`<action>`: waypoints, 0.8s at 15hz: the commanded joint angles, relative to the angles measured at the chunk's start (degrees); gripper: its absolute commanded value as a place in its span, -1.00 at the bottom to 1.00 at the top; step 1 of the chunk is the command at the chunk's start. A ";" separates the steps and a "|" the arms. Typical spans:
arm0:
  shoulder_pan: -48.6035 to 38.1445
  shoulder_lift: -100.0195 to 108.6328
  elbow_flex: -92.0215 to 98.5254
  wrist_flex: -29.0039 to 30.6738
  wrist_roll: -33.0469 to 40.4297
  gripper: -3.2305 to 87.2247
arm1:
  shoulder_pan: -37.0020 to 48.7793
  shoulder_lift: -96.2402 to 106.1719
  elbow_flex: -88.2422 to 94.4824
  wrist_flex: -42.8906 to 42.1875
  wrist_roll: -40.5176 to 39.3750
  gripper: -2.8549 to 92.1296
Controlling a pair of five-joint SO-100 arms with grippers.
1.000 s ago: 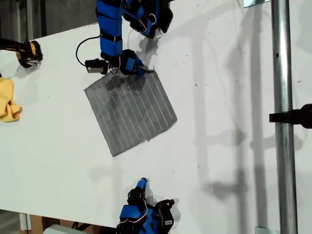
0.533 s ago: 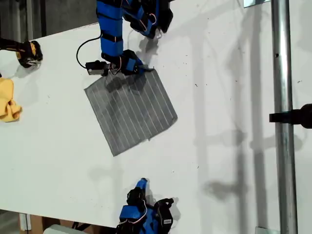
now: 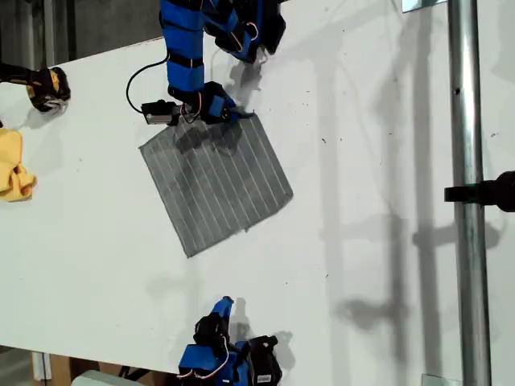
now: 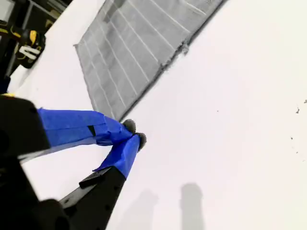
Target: Grasp corners of a towel and fold twice.
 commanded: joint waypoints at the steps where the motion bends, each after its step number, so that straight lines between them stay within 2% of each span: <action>1: 2.64 -14.77 -14.33 -1.05 1.41 -0.99 | -0.79 3.25 0.53 -0.70 -0.70 -0.94; 8: 8.88 -60.47 -60.47 5.10 10.37 -0.99 | -0.70 5.71 1.93 -1.23 -1.58 -0.94; 12: 11.07 -78.31 -82.97 7.47 13.36 -0.99 | -0.79 7.12 2.72 -1.49 -1.67 -0.94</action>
